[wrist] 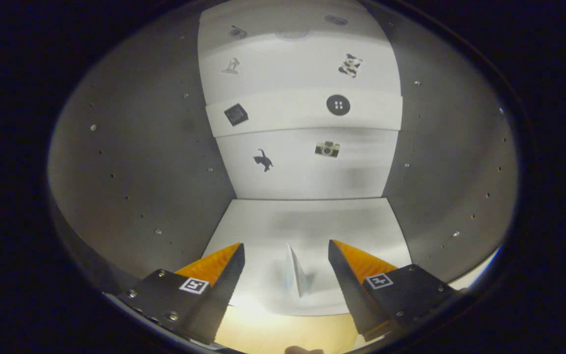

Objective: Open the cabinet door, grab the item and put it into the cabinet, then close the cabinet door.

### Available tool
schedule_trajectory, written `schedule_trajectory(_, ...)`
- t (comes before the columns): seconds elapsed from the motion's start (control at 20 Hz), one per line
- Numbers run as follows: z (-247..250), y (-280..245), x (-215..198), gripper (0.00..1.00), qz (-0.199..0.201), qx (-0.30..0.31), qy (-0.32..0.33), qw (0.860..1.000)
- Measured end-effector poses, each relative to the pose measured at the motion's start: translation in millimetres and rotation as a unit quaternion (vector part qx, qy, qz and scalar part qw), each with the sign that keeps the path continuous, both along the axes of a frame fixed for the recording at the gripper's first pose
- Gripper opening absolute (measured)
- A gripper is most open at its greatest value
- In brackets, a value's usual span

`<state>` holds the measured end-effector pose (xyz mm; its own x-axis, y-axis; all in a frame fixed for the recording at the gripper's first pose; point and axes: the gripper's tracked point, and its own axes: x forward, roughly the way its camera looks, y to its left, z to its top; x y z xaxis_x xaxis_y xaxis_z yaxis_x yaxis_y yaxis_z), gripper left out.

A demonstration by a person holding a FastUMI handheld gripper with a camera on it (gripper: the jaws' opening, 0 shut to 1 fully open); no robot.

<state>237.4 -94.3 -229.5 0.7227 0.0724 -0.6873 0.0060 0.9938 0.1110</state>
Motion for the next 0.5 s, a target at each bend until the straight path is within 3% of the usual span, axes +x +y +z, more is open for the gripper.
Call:
schedule_trajectory(0.25, 53, -6, -29, 1.0, 0.005, -0.034, -0.085, 0.996)
schedule_trajectory(0.5, 113, -1, -92, 0.99, 0.016, -0.069, -0.165, 0.984)
